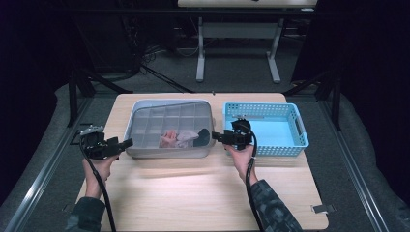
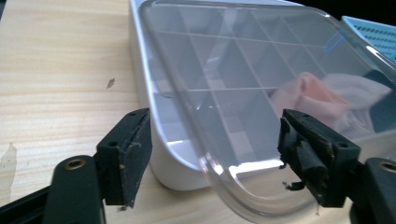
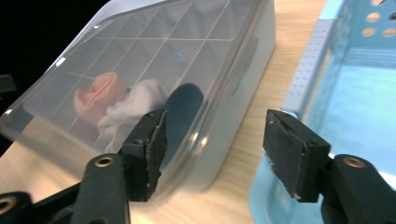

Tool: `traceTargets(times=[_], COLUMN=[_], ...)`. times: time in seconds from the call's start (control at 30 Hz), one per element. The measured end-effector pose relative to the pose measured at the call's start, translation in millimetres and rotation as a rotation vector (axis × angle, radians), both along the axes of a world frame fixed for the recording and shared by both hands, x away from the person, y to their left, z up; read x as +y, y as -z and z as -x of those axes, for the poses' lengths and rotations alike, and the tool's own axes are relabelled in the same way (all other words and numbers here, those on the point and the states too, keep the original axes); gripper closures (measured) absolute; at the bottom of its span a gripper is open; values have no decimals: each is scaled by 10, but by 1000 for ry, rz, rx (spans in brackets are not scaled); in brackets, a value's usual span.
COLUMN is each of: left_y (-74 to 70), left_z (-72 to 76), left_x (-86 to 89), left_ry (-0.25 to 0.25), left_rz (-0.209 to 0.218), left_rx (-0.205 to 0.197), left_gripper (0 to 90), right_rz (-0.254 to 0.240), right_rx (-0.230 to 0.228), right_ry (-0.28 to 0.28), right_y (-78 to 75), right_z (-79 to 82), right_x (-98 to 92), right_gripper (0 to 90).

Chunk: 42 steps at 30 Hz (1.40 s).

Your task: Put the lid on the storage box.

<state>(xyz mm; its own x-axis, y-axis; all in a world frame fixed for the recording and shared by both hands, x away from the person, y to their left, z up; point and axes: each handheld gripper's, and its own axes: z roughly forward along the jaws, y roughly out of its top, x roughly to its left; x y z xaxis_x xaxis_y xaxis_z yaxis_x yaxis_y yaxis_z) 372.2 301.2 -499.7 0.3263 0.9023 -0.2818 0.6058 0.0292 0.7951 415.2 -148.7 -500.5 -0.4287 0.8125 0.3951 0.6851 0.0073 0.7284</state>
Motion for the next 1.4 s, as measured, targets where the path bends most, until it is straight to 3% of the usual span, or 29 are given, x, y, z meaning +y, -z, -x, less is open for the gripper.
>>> traceTargets(times=[0.13,0.23,0.37,0.43,0.63,0.77,0.93,1.1,1.17,1.23,1.4], left_y=[-94,-142,-133,-113,-24,23,45,34,29,8,1], left_z=[126,213,283,292,282,275,253,259,241,209,131], left_x=[-146,-332,-631,-741,-867,-870,-805,-720,-669,-585,-475], left_ry=[37,93,158,175,139,113,82,78,51,18,-21], left_rz=[-33,-69,-143,-174,-296,-349,-343,-321,-296,-263,-254], left_rx=[-33,-43,-46,-42,-27,-26,-30,-46,-43,-30,-13], left_gripper=[267,267,258,244,222,258,320,518,601,626,632], right_rz=[27,33,13,29,7,4,-9,-14,-14,-16,-7], right_rx=[-37,-49,-50,-45,-8,21,39,40,36,27,-3], right_ry=[-8,-22,-31,-38,-22,-10,-3,-7,-9,-16,-45], right_y=[-48,-72,-30,14,173,293,356,353,344,318,225], right_z=[179,302,475,544,659,698,701,701,701,698,653], right_x=[-161,-279,-439,-499,-693,-772,-828,-814,-793,-750,-605], right_gripper=[364,332,293,287,274,274,281,293,302,324,353])
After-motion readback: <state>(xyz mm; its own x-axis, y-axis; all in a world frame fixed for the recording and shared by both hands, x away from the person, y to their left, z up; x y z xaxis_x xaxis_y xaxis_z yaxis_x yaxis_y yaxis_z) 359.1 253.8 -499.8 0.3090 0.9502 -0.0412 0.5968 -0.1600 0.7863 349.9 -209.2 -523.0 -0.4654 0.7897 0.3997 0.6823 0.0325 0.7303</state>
